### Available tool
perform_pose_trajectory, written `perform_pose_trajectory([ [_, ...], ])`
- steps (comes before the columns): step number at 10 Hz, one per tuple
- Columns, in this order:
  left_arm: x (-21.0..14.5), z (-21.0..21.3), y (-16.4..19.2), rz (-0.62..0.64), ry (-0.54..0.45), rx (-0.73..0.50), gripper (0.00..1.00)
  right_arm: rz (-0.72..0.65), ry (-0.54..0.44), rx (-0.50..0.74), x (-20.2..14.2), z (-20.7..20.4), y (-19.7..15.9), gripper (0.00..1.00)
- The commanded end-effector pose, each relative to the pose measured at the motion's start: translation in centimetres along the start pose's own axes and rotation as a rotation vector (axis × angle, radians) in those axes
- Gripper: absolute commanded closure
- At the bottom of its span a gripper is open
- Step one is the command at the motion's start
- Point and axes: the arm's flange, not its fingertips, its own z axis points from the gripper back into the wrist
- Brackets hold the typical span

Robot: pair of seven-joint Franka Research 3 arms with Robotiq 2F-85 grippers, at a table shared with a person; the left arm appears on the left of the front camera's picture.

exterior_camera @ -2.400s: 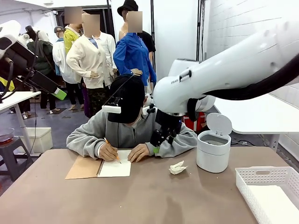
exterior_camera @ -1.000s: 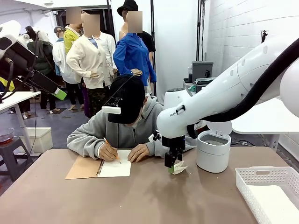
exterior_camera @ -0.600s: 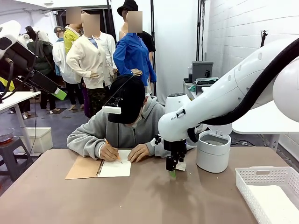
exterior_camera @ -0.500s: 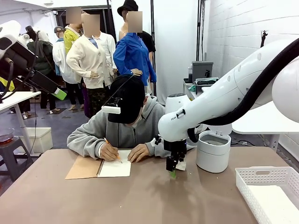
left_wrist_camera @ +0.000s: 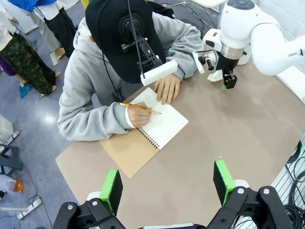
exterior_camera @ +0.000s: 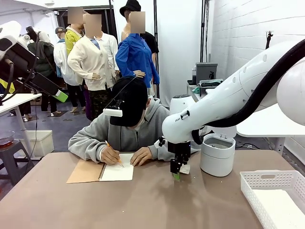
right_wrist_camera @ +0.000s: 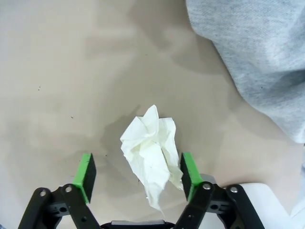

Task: Sort the paper based on its condition.
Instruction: If a person hands you a paper, place it in the Organizing basket , and if it's crumpled, put it in the Trash can.

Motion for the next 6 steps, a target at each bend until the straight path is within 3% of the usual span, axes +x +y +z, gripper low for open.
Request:
perform_pose_trajectory([
  [1, 0.0, 0.0, 0.0, 0.018, -0.005, -0.015, 0.00, 0.010, -0.013, 0.013, 0.3, 0.1, -0.4, 0.65],
  [2, 0.0, 0.0, 0.0, 0.018, -0.005, -0.015, 0.00, -0.004, -0.017, 0.017, 0.3, 0.2, -0.4, 0.84],
  [3, 0.0, 0.0, 0.0, 0.018, -0.005, -0.015, 0.00, -0.007, -0.012, 0.023, 0.1, 0.4, -0.4, 0.88],
  [6, 0.0, 0.0, 0.0, 0.018, -0.005, -0.015, 0.00, -0.029, -0.003, 0.046, -0.8, 2.0, -0.4, 0.88],
])
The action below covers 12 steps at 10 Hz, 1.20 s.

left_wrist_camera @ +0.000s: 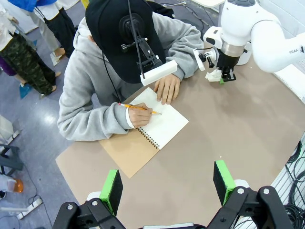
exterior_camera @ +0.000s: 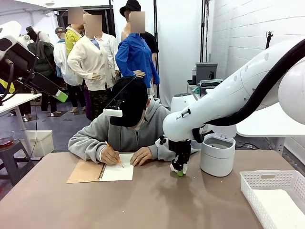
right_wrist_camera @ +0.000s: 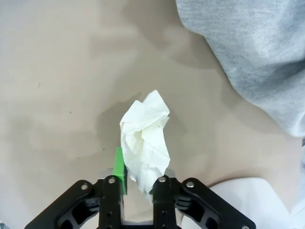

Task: Sort the paper based on its condition.
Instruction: If a person hands you a paper, place it in the Organizing basket , and if it's crumpled, put it in the Trash can.

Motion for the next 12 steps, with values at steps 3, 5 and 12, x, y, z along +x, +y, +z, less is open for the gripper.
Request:
perform_pose_trajectory([
  [3, 0.0, 0.0, 0.0, 0.018, -0.005, -0.015, 0.00, -0.022, 0.007, 0.080, -3.1, 5.0, 0.6, 0.88],
  [5, 0.0, 0.0, 0.0, 0.018, -0.005, -0.015, 0.00, -0.046, -0.007, 0.070, -5.2, 8.0, 0.9, 0.88],
  [12, 0.0, 0.0, 0.0, 0.018, -0.005, -0.015, 0.00, -0.237, -0.052, -0.014, -11.0, 14.6, -3.8, 0.88],
])
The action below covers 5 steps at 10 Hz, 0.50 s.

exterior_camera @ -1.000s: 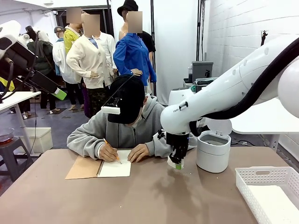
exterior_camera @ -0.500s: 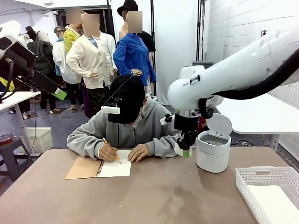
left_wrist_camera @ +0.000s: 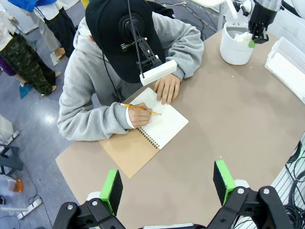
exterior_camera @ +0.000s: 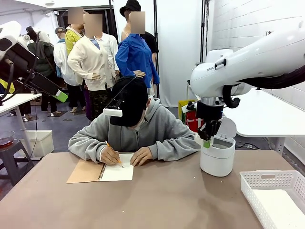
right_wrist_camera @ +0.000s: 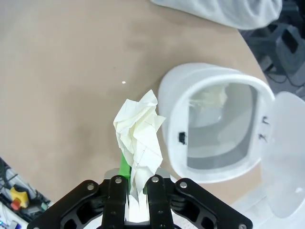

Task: Sort the paper based on its condition.
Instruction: If a person hands you a paper, place it in the Organizing basket , and if it's crumpled, put it in the Trash can.

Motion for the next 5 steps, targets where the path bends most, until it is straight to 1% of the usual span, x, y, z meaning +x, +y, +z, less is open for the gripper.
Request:
perform_pose_trajectory([
  [1, 0.0, 0.0, 0.0, 0.018, -0.005, -0.015, 0.00, -0.041, -0.007, -0.037, 0.0, -0.1, -0.9, 0.88],
  [4, 0.0, 0.0, 0.0, 0.018, -0.005, -0.015, 0.00, -0.062, 0.023, -0.106, -0.1, 0.2, -1.8, 0.88],
  [5, 0.0, 0.0, 0.0, 0.018, -0.005, -0.015, 0.00, -0.086, 0.037, -0.159, -0.1, 0.2, -2.0, 0.88],
])
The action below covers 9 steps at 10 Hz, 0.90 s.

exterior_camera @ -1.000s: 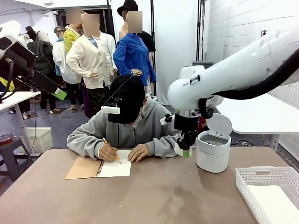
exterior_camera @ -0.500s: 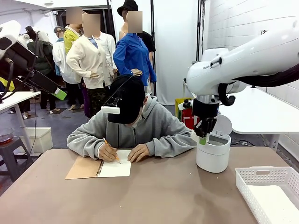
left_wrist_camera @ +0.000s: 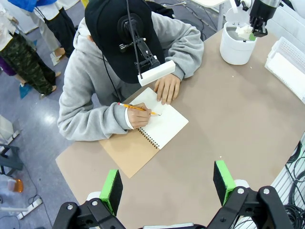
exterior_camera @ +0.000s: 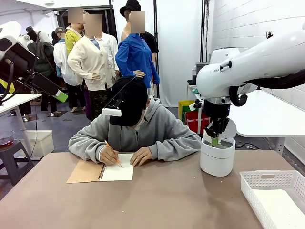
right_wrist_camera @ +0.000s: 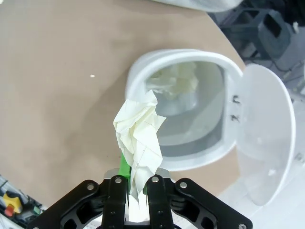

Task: Sort the paper based on its condition.
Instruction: If a person hands you a paper, place it in the Organizing basket , and if it's crumpled, put it in the Trash can.

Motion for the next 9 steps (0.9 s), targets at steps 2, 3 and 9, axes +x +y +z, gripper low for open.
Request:
perform_pose_trajectory([
  [2, 0.00, 0.03, 0.00, 0.018, -0.005, -0.015, 0.00, -0.046, 0.000, -0.089, 0.80, -0.03, -0.29, 0.88],
  [3, 0.00, 0.03, 0.00, 0.018, -0.005, -0.015, 0.00, -0.044, -0.012, -0.093, 0.77, 0.17, -0.32, 0.88],
  [9, 0.00, 0.03, 0.00, 0.018, -0.005, -0.015, 0.00, -0.038, -0.010, -0.086, 0.34, 0.47, -0.47, 0.52],
])
